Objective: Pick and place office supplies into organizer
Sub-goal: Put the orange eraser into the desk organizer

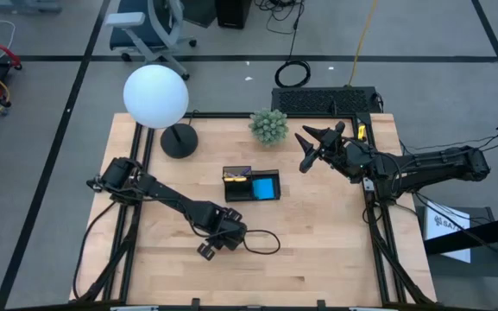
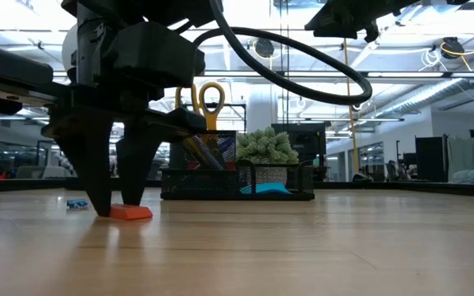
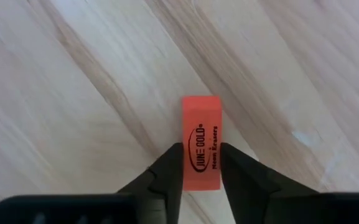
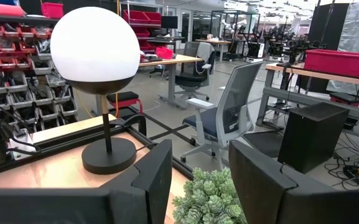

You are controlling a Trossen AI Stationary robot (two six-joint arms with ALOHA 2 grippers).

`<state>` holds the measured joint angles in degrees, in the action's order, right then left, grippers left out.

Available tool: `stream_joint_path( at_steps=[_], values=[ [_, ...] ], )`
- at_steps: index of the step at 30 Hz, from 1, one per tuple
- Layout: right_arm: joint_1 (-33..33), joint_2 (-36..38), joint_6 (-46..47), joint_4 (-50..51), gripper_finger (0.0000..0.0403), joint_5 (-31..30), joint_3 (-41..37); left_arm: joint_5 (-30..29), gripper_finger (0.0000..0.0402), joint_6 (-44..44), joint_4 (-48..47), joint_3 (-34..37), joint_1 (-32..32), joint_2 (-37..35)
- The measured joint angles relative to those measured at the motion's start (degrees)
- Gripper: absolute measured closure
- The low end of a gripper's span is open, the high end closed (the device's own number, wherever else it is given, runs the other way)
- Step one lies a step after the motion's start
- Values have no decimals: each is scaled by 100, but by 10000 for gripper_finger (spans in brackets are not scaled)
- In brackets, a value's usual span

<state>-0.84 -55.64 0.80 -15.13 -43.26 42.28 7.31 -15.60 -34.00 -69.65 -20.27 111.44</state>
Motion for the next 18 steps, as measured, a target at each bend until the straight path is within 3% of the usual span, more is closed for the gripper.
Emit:
stream_joint_path(
  at_steps=[6, 18],
  values=[
    [-1, 0, 1, 1, 250, 1, 0, -46, 266, 140, -196, -13, -11, 0],
    [-2, 0, 0, 1, 250, 1, 0, -31, 293, 333, -465, -46, -51, 250]
  ],
)
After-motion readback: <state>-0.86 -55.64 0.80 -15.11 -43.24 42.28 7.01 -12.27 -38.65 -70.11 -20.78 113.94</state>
